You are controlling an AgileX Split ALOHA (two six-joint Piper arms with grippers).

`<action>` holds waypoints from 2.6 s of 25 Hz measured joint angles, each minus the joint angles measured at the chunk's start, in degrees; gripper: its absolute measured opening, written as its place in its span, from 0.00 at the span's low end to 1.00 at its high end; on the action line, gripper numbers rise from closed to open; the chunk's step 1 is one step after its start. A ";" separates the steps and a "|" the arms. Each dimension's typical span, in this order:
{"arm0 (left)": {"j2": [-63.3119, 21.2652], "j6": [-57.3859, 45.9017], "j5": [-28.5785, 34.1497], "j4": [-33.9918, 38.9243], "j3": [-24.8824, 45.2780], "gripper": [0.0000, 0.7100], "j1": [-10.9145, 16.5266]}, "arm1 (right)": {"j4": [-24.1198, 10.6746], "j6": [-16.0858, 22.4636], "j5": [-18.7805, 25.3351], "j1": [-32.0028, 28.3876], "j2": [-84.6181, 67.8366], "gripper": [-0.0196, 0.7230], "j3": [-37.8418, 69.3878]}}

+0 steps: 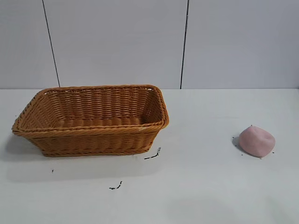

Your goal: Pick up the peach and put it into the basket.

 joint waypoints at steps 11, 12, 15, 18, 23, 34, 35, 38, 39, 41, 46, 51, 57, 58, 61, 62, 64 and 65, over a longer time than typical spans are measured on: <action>0.00 0.00 0.00 0.00 0.00 0.97 0.00 | 0.11 -0.16 0.18 0.00 0.69 0.95 -0.23; 0.00 0.00 0.00 0.00 0.00 0.97 0.00 | 0.11 -0.16 0.14 0.00 2.09 0.95 -0.72; 0.00 0.00 0.00 0.00 0.00 0.97 0.00 | 0.11 -0.16 -0.32 0.00 9.57 0.95 -4.05; 0.00 0.00 0.00 0.00 0.00 0.97 0.00 | 0.18 -0.16 -0.86 0.00 20.27 0.95 -7.85; 0.00 0.00 0.00 0.00 0.00 0.97 0.00 | 0.39 -0.16 -2.18 0.00 40.12 0.95 -15.52; 0.00 0.00 0.00 0.00 0.00 0.97 0.00 | 3.27 -4.75 -6.52 0.00 78.96 0.95 -33.23; 0.00 0.00 0.00 0.00 0.00 0.97 0.00 | 3.85 -5.07 -6.69 0.00 80.99 0.95 -34.19; 0.00 0.00 0.00 0.00 0.00 0.97 0.00 | 4.02 -5.13 -8.99 0.00 87.51 0.95 -36.06; 0.00 0.00 0.00 0.00 0.00 0.97 0.00 | 4.02 -5.13 -9.99 0.00 89.23 0.95 -36.12; 0.00 0.00 0.00 0.00 0.00 0.97 0.00 | 4.02 -5.13 -11.85 0.00 93.28 0.95 -36.14; 0.00 0.00 0.00 0.00 0.00 0.97 0.00 | 4.02 -5.13 -17.97 0.00 102.45 0.95 -36.19; 0.00 0.00 0.00 0.00 0.00 0.97 0.00 | 4.02 -5.13 -25.35 0.00 110.17 0.95 -36.19; 0.00 0.00 0.00 0.00 0.00 0.97 0.00 | 4.21 -5.13 -28.32 0.00 115.34 0.95 -36.19; 0.00 0.00 0.00 0.00 0.00 0.97 0.00 | 4.21 -5.13 -28.44 0.00 115.47 0.95 -36.19; 0.00 0.00 0.00 0.00 0.00 0.97 0.00 | 4.40 -5.13 -29.25 0.00 115.55 0.85 -36.21; 0.00 0.00 0.00 0.00 0.00 0.97 0.00 | 4.46 -5.13 -29.37 0.00 115.55 0.74 -36.27; 0.00 0.00 0.00 0.00 0.00 0.97 0.00 | 4.46 -5.13 -29.43 0.00 115.55 0.41 -36.27; 0.00 0.00 0.00 0.00 0.00 0.97 0.00 | 4.60 -5.13 -29.43 0.00 115.55 0.26 -36.39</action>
